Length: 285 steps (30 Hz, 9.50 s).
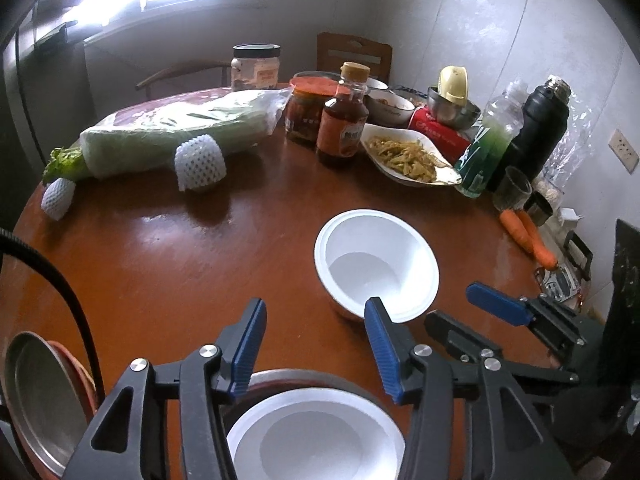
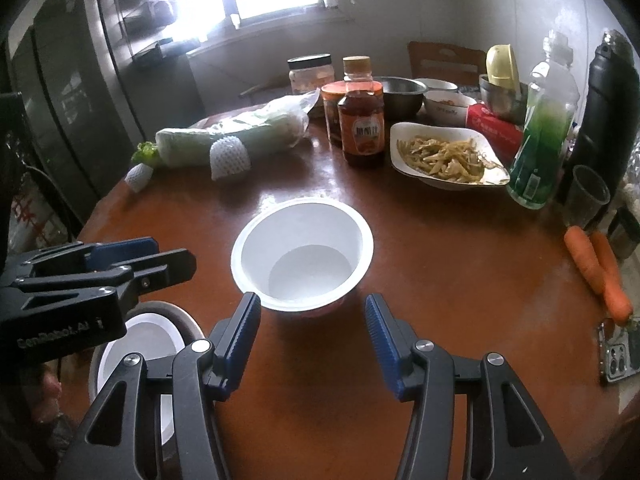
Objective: Organize plates and bowls
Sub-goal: 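Move the left tool to the red-printed white bowl, then grip the red-printed bowl rim with the left tool and lift it, then carry the red-printed bowl with the left tool over the nested white bowl, then lower the red-printed bowl into the white bowl and open the left tool, then grip the deep steel bowl rim with the left tool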
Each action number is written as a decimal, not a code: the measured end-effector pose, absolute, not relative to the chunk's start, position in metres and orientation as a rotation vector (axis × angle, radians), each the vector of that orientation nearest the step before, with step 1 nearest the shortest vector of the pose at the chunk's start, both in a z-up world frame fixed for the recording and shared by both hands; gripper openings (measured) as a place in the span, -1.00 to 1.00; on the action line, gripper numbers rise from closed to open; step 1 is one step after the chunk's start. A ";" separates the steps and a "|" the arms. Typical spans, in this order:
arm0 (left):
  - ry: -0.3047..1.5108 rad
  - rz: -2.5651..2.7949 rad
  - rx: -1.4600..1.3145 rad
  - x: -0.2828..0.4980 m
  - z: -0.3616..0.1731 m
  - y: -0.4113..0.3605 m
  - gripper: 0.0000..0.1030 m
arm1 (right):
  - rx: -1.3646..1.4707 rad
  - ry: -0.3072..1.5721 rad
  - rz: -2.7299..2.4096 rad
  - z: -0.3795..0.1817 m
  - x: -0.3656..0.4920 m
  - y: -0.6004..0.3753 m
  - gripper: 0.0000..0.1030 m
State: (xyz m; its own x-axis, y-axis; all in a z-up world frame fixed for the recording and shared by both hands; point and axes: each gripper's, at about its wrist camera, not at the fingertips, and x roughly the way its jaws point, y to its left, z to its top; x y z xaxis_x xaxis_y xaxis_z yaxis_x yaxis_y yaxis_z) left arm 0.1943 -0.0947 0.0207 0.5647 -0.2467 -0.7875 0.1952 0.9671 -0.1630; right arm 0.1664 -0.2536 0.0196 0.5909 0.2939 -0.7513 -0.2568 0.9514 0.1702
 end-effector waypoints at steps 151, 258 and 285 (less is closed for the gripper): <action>0.979 -0.279 -0.164 0.096 0.004 -0.044 -0.26 | -0.006 0.835 0.477 0.022 0.067 -0.180 -0.22; 0.988 -0.226 -0.237 0.106 -0.002 -0.008 -0.01 | -0.009 0.892 0.408 0.014 0.095 -0.193 0.17; 1.095 -0.234 -0.247 0.128 -0.037 -0.015 0.00 | 0.029 0.999 0.433 -0.017 0.110 -0.189 0.18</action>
State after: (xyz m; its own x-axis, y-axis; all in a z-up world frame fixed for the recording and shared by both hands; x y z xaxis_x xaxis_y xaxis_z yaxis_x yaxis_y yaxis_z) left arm 0.1283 -0.0153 -0.0375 0.4387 -0.3066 -0.8447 0.0648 0.9483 -0.3106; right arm 0.1100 -0.1893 -0.0170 0.4635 0.3649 -0.8075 -0.3389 0.9150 0.2189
